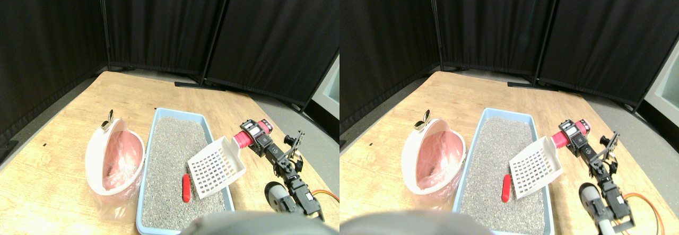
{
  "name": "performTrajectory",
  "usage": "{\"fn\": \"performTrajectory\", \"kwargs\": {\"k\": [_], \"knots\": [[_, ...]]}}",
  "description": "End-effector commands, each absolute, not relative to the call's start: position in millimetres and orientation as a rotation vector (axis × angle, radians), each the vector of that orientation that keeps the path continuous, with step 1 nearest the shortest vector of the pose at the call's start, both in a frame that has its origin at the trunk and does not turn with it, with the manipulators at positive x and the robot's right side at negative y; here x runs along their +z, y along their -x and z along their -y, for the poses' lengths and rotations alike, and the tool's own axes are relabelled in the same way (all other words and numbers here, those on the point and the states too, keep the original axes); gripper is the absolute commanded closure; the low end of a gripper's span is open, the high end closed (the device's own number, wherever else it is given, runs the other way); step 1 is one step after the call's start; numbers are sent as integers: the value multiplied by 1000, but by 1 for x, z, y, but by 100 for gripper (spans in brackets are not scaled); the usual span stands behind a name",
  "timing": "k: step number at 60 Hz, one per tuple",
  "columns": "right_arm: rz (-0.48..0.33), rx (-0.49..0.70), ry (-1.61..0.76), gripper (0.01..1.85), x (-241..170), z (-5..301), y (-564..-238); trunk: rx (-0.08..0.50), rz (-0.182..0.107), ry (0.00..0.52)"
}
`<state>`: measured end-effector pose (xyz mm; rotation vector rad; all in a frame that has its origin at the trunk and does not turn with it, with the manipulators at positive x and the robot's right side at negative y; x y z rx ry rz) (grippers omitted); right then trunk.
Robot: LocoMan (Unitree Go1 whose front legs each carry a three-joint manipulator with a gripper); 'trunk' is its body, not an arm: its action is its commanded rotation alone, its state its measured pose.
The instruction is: Scoop (unimanual)
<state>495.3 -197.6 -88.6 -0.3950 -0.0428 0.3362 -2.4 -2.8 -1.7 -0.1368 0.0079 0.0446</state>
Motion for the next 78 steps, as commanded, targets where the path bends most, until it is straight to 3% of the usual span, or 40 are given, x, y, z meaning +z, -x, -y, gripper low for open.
{"fn": "performTrajectory", "kwargs": {"k": [1, 17, 21, 35, 45, 78], "knots": [[137, 346, 458, 180, -73, 199, -498, 57, -18, 157], [148, 328, 587, 180, -58, 201, -499, 61, -19, 174], [152, 402, 596, 180, -59, 195, -498, 57, -21, 177], [119, 409, 633, 180, -66, 185, -499, 57, -30, 177], [133, 500, 628, 180, -76, 185, -506, 61, -41, 182], [138, 538, 685, 180, -90, 179, -505, 73, -56, 203]]}}
